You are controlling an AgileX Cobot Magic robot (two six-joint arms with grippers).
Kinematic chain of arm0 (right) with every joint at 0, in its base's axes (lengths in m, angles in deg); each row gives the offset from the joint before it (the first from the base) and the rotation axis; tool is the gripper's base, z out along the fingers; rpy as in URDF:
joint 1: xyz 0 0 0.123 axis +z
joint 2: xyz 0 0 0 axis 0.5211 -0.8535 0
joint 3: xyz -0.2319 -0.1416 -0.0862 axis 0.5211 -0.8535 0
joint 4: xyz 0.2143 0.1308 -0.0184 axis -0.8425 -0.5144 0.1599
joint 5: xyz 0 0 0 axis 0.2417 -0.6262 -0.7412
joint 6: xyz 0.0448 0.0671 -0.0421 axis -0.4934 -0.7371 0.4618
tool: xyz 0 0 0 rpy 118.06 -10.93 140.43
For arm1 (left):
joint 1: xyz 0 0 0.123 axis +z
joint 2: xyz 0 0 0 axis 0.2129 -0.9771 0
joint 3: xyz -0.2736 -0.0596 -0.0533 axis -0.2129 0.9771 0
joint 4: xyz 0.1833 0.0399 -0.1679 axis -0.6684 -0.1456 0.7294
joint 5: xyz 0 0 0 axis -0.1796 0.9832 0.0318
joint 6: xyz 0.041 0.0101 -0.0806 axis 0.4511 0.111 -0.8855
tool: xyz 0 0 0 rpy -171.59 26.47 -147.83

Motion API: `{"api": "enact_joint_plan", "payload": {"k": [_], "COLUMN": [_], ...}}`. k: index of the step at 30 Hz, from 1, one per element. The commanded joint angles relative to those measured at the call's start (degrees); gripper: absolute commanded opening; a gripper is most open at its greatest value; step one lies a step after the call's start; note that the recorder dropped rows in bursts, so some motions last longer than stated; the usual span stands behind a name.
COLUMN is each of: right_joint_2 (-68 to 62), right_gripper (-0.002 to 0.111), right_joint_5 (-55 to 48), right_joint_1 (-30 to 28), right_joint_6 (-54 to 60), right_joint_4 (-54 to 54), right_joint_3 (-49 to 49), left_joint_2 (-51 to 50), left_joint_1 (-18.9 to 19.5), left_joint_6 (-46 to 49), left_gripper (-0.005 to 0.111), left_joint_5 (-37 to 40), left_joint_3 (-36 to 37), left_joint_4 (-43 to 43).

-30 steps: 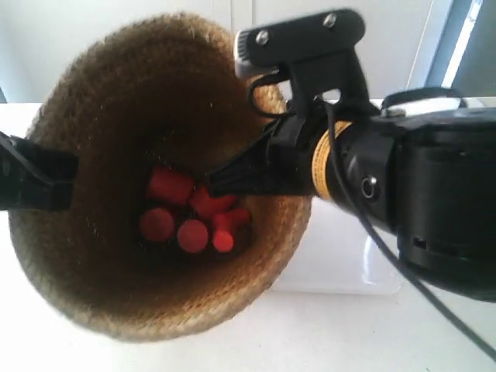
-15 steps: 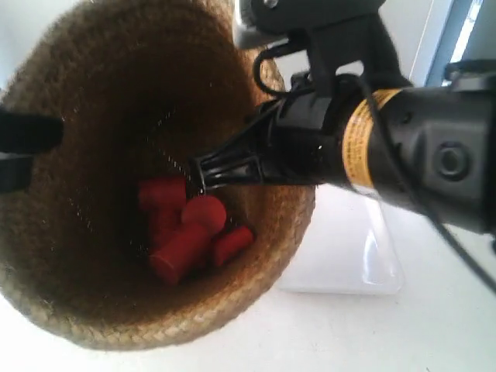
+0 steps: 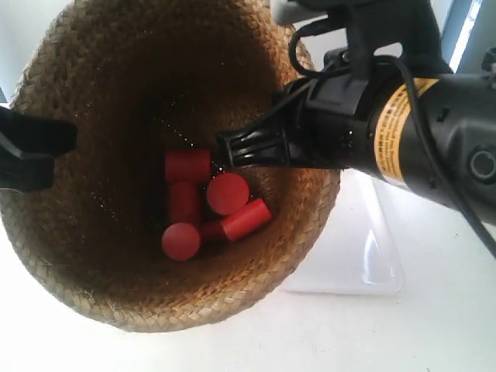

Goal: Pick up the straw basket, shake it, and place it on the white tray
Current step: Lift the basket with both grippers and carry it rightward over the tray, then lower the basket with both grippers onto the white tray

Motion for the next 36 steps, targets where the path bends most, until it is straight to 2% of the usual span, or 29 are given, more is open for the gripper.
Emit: {"api": "enact_joint_plan", "payload": {"k": [1,9,19,31,36], "right_joint_2": [0.2,0.2,0.2,0.1,0.1], "right_gripper": [0.0,0.0,0.0,0.0,0.0], "right_joint_5": [1.2,-0.4,0.0,2.2,2.5], "right_joint_1": [-0.1,-0.6,-7.5,-18.1,-21.8], "right_joint_6": [5.5,13.4,28.1,42.5,43.2], "right_joint_4": [-3.5,-7.2,-17.1,-32.5,-35.1], "right_joint_3": [0.3,1.2,4.7,9.9,12.3], "left_joint_2": [-2.0,-6.7,-13.4,-15.2,-15.8], "left_joint_1": [-0.5,-0.5,-0.5,-0.5,-0.5], "left_joint_6": [-1.4,-2.5,-2.5,-1.9,-1.9], "left_gripper": [0.0,0.0,0.0,0.0,0.0], "left_joint_5": [3.8,10.0,15.2,14.2,11.8], "left_joint_3": [-1.9,-12.0,-20.0,-21.5,-21.5], "left_joint_4": [0.0,-0.9,-0.9,-0.9,-0.9]}}
